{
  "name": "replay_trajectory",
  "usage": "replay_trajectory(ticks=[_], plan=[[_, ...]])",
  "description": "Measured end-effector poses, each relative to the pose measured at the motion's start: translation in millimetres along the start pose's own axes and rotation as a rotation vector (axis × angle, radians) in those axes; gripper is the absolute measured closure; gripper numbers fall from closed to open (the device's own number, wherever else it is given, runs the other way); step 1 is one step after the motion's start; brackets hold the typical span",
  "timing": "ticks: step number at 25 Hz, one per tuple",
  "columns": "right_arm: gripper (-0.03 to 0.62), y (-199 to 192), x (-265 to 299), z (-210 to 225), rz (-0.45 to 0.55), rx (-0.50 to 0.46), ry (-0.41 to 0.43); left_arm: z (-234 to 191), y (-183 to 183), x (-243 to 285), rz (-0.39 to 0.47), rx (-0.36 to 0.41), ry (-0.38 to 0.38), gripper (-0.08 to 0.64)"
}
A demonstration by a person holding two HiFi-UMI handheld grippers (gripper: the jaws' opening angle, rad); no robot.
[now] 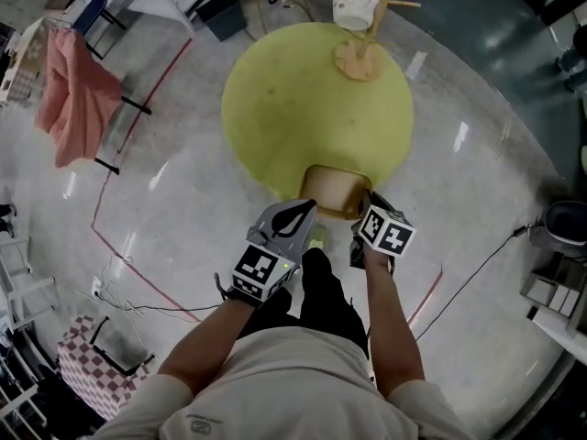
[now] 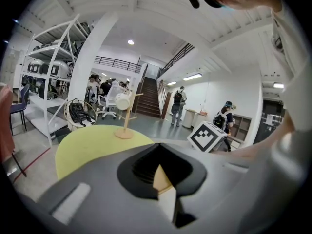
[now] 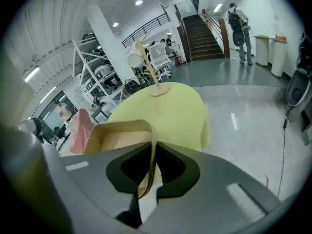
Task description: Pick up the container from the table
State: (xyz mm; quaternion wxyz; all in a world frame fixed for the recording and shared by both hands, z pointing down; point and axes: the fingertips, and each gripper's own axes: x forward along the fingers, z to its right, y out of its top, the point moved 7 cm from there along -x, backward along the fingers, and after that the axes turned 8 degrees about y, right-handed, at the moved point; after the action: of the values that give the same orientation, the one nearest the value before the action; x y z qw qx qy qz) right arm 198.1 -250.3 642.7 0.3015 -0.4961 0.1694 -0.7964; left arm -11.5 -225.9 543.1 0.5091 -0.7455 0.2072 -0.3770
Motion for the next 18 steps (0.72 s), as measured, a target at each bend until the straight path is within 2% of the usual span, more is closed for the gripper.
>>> replay_trajectory(ticks=[18], plan=[[0.557, -3.2, -89.1, -64.0, 0.092, -0.061, 0.021, 25.0, 24.7, -76.6, 0.101, 0.057, -0.050, 0.554]])
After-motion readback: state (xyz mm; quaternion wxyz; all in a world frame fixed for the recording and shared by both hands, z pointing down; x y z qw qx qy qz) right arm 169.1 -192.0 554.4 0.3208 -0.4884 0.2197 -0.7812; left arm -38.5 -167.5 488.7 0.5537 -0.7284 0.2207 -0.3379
